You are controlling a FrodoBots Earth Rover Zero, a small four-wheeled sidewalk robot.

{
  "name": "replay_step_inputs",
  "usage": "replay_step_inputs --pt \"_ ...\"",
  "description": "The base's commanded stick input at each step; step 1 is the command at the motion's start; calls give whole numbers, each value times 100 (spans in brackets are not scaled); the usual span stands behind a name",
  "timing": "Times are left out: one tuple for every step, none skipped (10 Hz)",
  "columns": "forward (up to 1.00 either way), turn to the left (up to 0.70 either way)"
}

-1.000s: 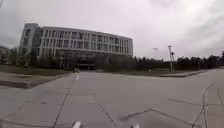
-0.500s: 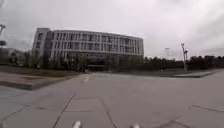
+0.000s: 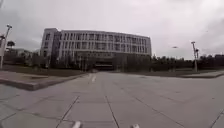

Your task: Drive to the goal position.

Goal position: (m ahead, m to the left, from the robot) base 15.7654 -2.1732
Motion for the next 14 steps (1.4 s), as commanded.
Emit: replay_step_inputs --pt "70 0" --pt "70 0" --pt "70 0" --pt "70 0" --pt "70 0" --pt "70 0" --pt "70 0" --pt "70 0" --pt "70 0" --pt "70 0" --pt "70 0" --pt "70 0" --pt "70 0" --pt "70 0"
